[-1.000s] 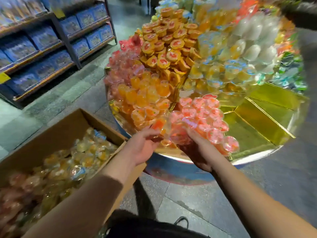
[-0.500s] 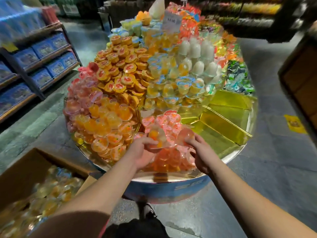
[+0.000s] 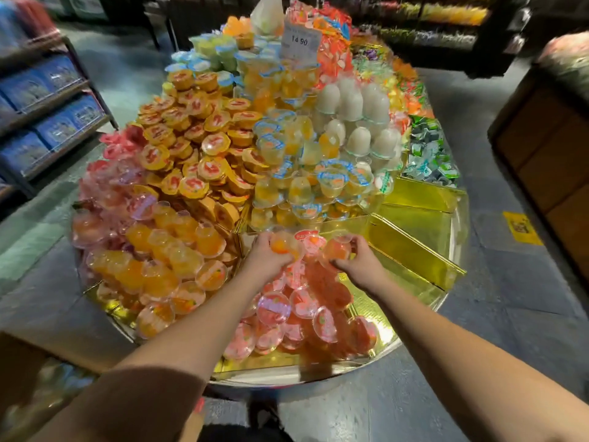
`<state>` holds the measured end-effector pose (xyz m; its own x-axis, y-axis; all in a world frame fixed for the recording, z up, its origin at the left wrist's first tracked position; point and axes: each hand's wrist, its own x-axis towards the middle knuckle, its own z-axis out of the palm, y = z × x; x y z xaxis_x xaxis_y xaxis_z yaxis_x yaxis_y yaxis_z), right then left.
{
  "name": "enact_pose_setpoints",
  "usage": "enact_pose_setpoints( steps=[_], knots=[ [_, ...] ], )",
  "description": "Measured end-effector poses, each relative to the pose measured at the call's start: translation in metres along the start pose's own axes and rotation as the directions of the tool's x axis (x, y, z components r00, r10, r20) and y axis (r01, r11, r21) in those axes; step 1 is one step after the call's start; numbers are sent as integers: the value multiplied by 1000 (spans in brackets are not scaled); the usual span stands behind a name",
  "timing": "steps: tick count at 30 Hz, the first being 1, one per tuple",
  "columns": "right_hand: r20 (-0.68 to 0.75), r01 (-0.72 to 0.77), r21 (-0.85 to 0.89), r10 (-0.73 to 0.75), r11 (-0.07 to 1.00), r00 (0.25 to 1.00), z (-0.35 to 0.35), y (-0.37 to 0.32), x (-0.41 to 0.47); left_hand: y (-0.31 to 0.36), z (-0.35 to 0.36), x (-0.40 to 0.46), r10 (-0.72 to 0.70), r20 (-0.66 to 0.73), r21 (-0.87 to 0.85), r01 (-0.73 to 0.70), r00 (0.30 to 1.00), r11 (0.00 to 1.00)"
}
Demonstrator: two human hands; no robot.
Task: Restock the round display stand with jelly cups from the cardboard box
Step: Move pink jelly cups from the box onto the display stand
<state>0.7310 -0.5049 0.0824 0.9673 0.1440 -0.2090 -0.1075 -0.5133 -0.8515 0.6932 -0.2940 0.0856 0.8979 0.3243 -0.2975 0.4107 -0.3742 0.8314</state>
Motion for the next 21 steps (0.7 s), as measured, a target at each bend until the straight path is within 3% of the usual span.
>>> enact_pose_setpoints(
  steps=[3, 9, 21],
  knots=[
    [4, -20, -62, 20, 998, 1000, 12, 3, 23, -6, 9, 23, 24, -5, 192, -23, 1000, 981],
    [-30, -24, -83, 21, 996, 999, 35, 5, 52, -14, 21, 51, 57, -30, 372, -42, 998, 927],
    [-52, 33, -246, -47, 969, 998, 66, 20, 75, -34, 37, 72, 70, -17, 480, -53, 997, 876]
  ],
)
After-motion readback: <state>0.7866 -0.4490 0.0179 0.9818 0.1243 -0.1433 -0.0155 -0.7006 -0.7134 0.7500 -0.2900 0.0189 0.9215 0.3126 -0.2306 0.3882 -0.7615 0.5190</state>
